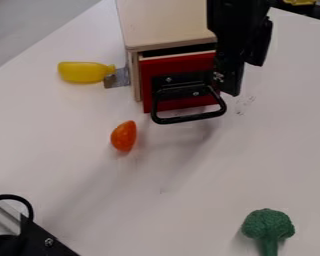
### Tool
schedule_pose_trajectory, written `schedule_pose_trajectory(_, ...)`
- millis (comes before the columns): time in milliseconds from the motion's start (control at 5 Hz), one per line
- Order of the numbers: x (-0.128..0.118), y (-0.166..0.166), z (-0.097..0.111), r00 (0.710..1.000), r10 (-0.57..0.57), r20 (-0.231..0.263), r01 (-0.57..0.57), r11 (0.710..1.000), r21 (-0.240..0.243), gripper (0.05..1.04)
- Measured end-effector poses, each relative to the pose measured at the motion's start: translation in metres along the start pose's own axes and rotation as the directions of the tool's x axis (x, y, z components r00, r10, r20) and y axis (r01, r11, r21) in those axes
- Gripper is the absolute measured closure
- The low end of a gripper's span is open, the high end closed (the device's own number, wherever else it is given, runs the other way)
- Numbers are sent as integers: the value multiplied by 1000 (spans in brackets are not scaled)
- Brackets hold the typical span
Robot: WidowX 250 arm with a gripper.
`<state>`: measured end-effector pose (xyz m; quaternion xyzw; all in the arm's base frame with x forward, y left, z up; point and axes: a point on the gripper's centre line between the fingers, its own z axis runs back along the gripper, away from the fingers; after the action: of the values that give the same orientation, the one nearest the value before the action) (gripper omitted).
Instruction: Opening drawer
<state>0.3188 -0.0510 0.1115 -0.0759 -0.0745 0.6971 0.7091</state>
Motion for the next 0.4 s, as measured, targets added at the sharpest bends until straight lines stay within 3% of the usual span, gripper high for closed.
schedule_pose_trajectory(400,29,10,-21,994,106,10,-106,992,65,83)
